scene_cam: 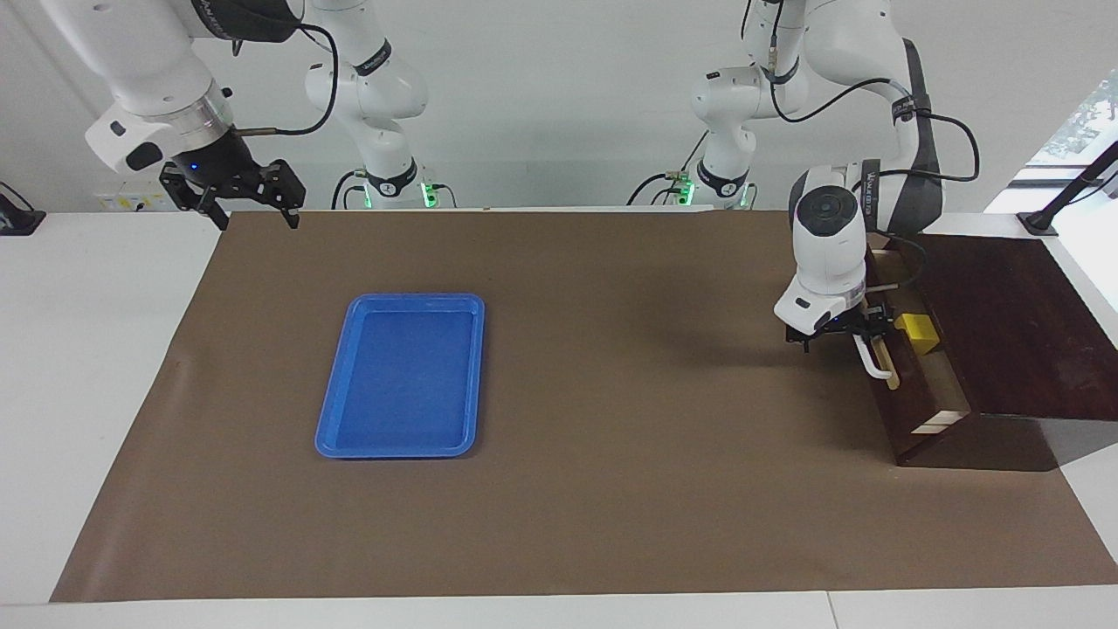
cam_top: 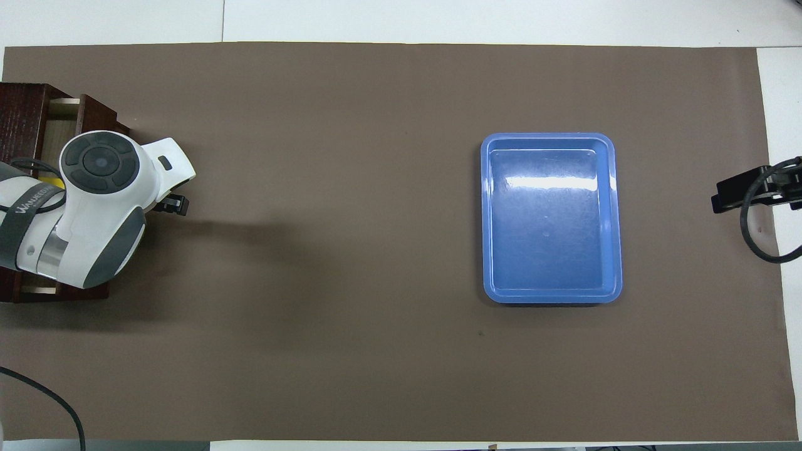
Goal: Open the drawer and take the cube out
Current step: 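Pull the drawer handle away from the box with the left gripper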
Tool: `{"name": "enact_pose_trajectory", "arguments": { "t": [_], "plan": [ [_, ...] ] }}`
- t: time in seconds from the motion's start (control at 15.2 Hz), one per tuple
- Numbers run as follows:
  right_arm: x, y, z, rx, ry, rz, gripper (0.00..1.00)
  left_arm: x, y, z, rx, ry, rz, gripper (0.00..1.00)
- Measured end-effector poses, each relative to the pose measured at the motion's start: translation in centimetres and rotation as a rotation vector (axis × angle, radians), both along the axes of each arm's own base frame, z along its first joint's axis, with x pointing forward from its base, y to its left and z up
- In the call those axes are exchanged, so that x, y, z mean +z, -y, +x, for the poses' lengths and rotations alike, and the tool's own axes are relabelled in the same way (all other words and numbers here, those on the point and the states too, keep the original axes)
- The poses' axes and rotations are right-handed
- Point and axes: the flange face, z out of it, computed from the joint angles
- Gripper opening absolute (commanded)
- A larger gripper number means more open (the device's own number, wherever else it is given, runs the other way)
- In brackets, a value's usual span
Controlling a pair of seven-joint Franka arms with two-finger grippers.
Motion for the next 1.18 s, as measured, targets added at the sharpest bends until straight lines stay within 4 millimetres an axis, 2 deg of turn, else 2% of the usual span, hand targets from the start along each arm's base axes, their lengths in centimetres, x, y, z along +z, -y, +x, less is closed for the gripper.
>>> {"name": "enact_pose_trajectory", "arguments": {
  "t": [0.59,1.18],
  "plan": [
    [-0.3,0.0,0.0,0.000,-0.007,0.000,1.00,0.0,3.9,-0.9,-0.043,-0.013,-0.015,1.00],
    [-0.4,0.0,0.0,0.000,-0.010,0.000,1.00,-0.1,5.4,-1.5,-0.060,-0.030,-0.013,1.00]
  ]
}}
